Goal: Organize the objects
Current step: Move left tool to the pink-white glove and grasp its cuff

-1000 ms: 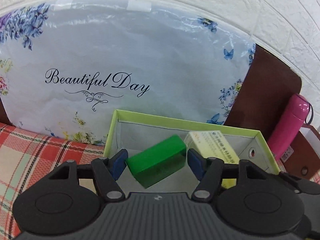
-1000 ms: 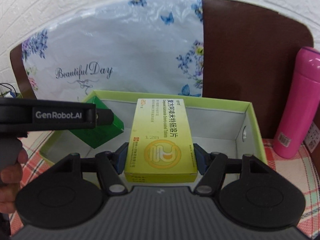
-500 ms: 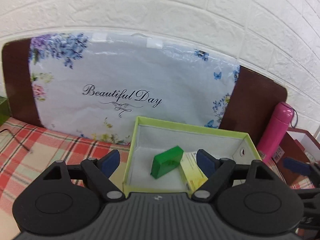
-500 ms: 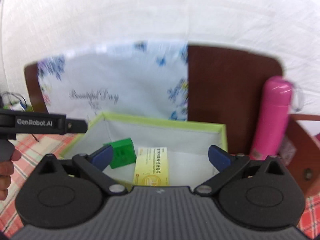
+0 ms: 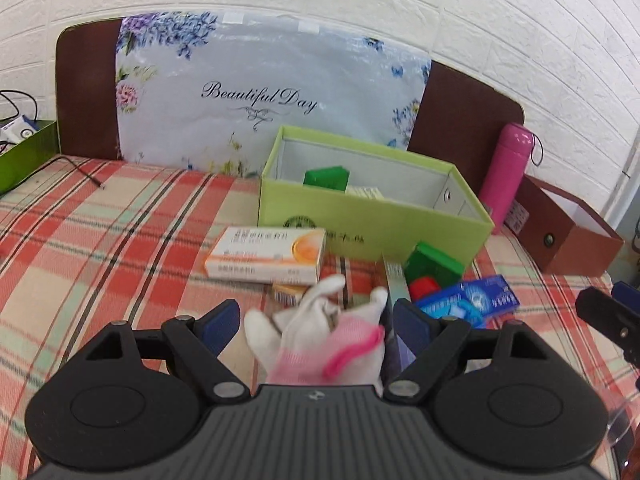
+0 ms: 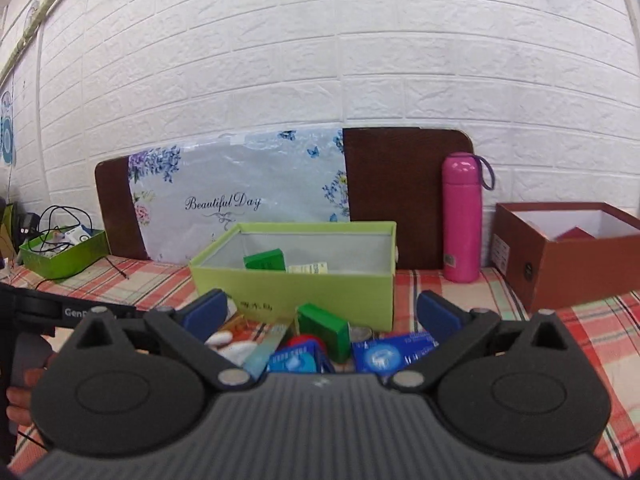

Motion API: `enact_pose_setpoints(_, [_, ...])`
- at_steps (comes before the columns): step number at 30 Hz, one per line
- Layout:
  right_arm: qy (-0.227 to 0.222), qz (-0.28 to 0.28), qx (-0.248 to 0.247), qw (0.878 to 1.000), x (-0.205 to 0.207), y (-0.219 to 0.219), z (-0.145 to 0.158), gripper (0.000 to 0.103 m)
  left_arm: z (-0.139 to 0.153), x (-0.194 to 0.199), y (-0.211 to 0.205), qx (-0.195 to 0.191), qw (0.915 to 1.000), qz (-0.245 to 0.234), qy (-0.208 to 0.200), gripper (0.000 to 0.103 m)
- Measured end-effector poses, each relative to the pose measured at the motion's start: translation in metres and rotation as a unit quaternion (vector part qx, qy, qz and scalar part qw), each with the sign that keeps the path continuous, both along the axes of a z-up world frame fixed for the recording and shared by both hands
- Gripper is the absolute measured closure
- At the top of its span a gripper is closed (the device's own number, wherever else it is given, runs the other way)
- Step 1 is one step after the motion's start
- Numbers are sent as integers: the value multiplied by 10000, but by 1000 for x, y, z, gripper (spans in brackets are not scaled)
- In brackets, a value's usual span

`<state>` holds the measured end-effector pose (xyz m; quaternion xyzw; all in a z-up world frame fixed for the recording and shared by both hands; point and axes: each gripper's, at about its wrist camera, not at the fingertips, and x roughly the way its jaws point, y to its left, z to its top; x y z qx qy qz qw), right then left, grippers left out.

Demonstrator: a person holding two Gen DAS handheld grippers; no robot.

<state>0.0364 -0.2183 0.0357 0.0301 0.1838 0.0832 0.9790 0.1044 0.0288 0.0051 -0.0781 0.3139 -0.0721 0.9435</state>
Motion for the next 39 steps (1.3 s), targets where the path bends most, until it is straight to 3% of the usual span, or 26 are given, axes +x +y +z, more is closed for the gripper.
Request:
enact_pose_setpoints(9, [592, -177, -313, 9976, -52, 0, -56, 0, -24, -27, -7, -88, 9995, -162, 264, 16])
enact_pose_setpoints(14, [498, -509, -963, 9928, -58, -38, -52, 0, -33, -39, -13, -87, 9982, -458, 380, 16])
enact_pose_setpoints(22, [1464, -888, -1582, 9724, -49, -93, -68, 0, -57, -41, -43, -222, 9943, -819, 645, 16])
enact_pose_setpoints(24, [1694, -927, -1472, 9701, -48, -96, -76, 7, -59, -37, -46, -269, 9957, -641, 619, 16])
enact_pose_setpoints(27, [1682, -919, -1547, 9692, -51, -88, -75, 31, -58, -30, -45, -361, 9982, -64, 466, 16])
enact_pose_setpoints(28, [1635, -851, -1454, 9721, -52, -85, -71, 53, -55, -27, -44, -346, 9987, -7, 362, 16])
enact_pose_setpoints(31, [1578, -617, -830, 9820, -53, -83, -59, 68, -49, -18, -44, -209, 9996, 99, 174, 16])
enact_pose_setpoints(34, [1512, -326, -669, 9857, -53, -79, -55, 66, -46, -8, -41, -232, 9997, 89, 45, 17])
enact_pose_setpoints(36, [1439, -369, -861, 9852, -56, -78, -52, 46, -48, -1, -40, -120, 9999, 90, 77, 17])
enact_pose_setpoints(37, [1378, -448, -963, 9847, -58, -80, -50, 27, -51, 5, -39, -52, 9999, 83, 125, 17])
enact_pose_setpoints(38, [1341, -522, -1067, 9838, -61, -82, -49, 19, -53, 8, -38, -9, 9998, 95, 171, 18])
enact_pose_setpoints(39, [1337, -565, -1166, 9825, -64, -84, -49, 18, -56, 12, -36, 16, 9997, 112, 221, 19])
